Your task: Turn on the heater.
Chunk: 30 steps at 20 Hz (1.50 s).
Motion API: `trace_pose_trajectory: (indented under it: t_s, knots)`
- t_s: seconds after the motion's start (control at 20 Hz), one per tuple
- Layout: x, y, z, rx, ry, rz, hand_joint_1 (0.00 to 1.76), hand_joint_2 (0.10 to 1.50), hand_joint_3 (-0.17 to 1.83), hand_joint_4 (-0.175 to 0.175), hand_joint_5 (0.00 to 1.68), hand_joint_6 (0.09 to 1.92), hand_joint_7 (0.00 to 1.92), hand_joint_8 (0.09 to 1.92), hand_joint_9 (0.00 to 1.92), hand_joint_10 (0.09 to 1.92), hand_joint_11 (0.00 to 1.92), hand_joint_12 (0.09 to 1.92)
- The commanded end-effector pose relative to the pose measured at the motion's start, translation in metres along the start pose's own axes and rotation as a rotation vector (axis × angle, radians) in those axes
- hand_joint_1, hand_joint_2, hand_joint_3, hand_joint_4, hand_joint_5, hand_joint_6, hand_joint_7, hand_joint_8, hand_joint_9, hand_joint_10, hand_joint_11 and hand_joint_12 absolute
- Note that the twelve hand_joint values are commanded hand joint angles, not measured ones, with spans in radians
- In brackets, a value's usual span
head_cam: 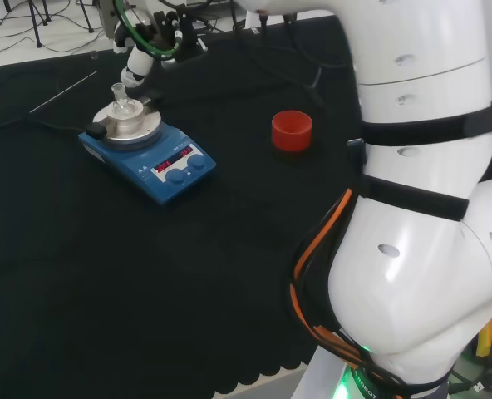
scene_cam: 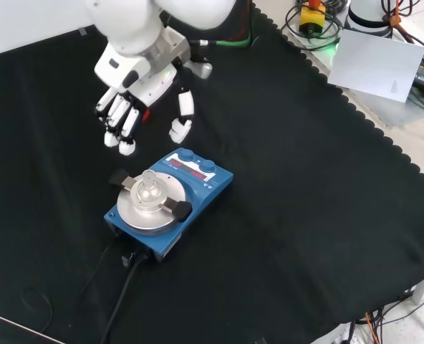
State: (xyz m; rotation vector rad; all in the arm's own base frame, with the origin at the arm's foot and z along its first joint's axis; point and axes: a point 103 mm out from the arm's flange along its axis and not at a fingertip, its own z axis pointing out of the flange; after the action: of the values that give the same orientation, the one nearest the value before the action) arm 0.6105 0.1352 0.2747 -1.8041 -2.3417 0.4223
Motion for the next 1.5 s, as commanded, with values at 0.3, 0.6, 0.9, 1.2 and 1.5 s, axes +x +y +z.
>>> trace_pose_trajectory:
  t_s: [0.3, 0.6, 0.9, 1.2, 1.5]
  knots:
    - [-0.02, -0.059, -0.006, -0.044, 0.041, 0.063, 0.84, 0.6, 0.62, 0.008, 0.46, 0.33, 0.16, 0.59, 0.38, 0.65, 0.05, 1.37]
    - [-0.016, -0.078, 0.008, -0.03, 0.029, 0.11, 0.9, 0.61, 0.64, 0.009, 0.44, 0.3, 0.18, 0.59, 0.39, 0.66, 0.05, 1.38]
    - [-0.011, -0.103, 0.029, -0.024, 0.042, 0.138, 0.98, 0.6, 0.75, 0.009, 0.44, 0.2, 0.4, 0.61, 0.57, 0.64, 0.25, 1.39]
    - [-0.014, -0.123, 0.046, 0.007, 0.025, 0.152, 1.04, 0.59, 0.8, 0.0, 0.47, 0.12, 0.77, 0.57, 0.9, 0.49, 0.6, 1.29]
    - [-0.01, -0.136, 0.051, 0.032, 0.001, 0.152, 1.09, 0.59, 0.81, -0.02, 0.48, 0.09, 1.1, 0.63, 1.27, 0.37, 0.95, 1.11]
